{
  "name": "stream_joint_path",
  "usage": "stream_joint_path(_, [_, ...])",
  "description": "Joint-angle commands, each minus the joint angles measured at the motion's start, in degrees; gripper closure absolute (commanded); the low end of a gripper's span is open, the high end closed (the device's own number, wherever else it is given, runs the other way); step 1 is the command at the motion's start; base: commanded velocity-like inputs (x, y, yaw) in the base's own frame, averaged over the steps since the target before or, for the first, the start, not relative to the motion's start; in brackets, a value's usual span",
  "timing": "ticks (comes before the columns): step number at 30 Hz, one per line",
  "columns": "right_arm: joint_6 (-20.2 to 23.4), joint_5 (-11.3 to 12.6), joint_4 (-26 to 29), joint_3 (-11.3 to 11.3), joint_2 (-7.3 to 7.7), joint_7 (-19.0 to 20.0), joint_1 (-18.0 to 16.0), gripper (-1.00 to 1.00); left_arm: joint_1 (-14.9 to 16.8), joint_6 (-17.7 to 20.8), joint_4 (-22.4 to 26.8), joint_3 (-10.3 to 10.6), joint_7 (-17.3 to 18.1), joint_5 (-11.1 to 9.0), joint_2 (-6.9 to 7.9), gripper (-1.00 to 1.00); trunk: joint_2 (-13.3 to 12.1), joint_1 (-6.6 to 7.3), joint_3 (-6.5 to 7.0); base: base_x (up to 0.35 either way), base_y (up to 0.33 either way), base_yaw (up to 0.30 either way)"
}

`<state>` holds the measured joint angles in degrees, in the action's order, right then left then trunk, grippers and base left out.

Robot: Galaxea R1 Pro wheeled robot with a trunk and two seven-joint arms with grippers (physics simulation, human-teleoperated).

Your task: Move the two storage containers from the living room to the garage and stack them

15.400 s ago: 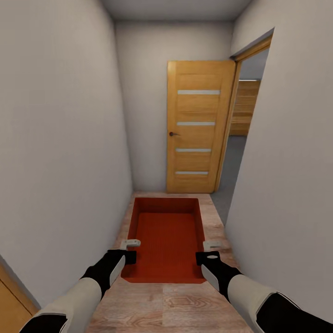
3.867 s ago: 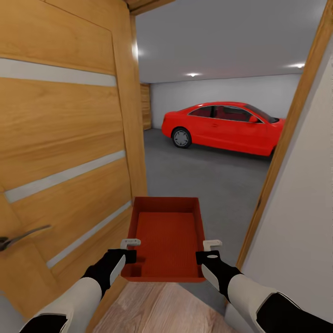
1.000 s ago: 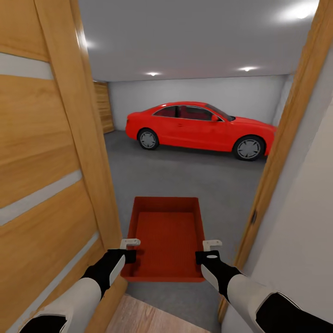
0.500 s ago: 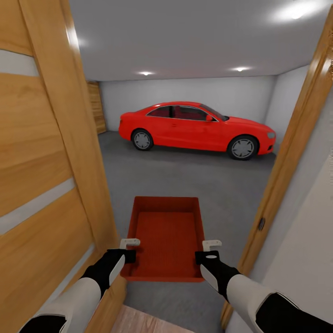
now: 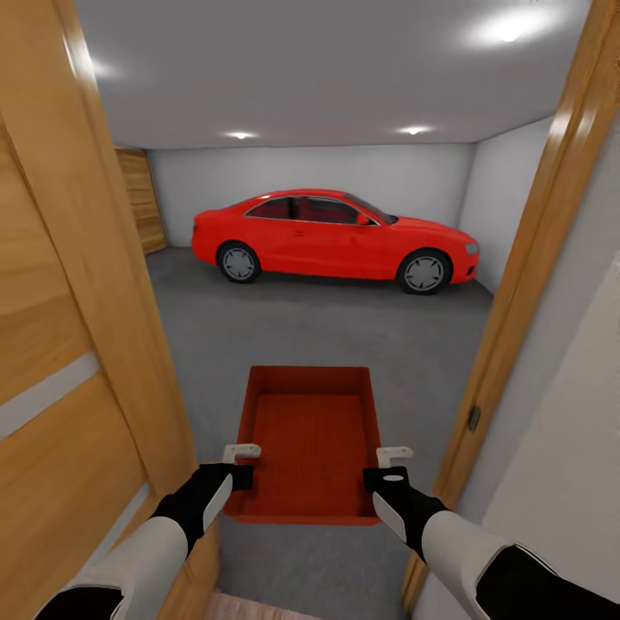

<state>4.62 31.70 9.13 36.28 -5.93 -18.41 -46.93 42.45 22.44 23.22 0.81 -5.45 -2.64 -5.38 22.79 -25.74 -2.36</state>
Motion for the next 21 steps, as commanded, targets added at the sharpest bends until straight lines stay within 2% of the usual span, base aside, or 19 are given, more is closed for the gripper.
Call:
stream_joint_path(1, [-0.14,-1.82,0.18,-0.94,-0.04,-0.75,-0.09,1.00,0.00,0.41,-0.03,-0.72,-0.52,0.45,-0.24,1.00,0.13,-0.05,-0.13,0.117,0.093,-0.161])
stream_joint_path(8, [-0.14,-1.82,0.18,-0.94,-0.04,-0.75,-0.09,1.00,0.00,0.42,-0.03,-0.72,-0.52,0.45,-0.24,1.00,0.13,-0.05,-0.13,0.117,0.093,-0.133])
stream_joint_path(21, [-0.16,-1.82,0.18,-0.94,0.02,-0.75,-0.09,1.00,0.00,0.41,-0.04,-0.72,-0.52,0.45,-0.24,1.00,0.13,-0.05,-0.13,0.117,0.093,-0.006])
